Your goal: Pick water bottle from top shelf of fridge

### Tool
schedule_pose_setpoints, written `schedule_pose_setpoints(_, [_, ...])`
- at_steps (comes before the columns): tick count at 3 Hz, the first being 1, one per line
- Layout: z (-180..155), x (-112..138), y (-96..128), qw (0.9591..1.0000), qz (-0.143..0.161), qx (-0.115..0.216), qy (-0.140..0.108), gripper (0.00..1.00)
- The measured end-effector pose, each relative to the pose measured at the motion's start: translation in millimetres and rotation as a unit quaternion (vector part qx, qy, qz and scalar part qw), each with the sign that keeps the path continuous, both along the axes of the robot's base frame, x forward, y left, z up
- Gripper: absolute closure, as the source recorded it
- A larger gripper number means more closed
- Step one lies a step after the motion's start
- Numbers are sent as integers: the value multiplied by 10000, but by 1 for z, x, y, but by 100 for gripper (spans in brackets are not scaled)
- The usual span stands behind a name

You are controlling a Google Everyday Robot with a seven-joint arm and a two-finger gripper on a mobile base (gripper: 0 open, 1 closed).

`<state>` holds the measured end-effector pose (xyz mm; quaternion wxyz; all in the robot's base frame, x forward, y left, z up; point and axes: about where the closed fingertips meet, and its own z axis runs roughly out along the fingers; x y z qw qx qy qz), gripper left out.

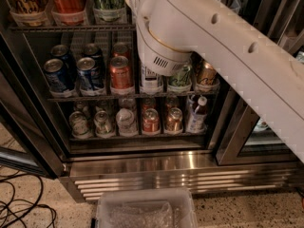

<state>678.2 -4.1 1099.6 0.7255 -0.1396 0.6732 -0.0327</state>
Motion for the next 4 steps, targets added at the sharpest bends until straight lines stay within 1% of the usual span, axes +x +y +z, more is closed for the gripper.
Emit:
schedule_pose_setpoints(1, [1,1,0,10000,-4,5,-2,55])
schedule_pose_setpoints(2, [-1,-3,-4,10000,-21,68,-55,78])
schedule_pose_setpoints(3, [-2,-5,-4,9999,-14,95,-95,99])
schedule_pose_setpoints(4, [0,-5,-5,9999,-12,109,-126,100])
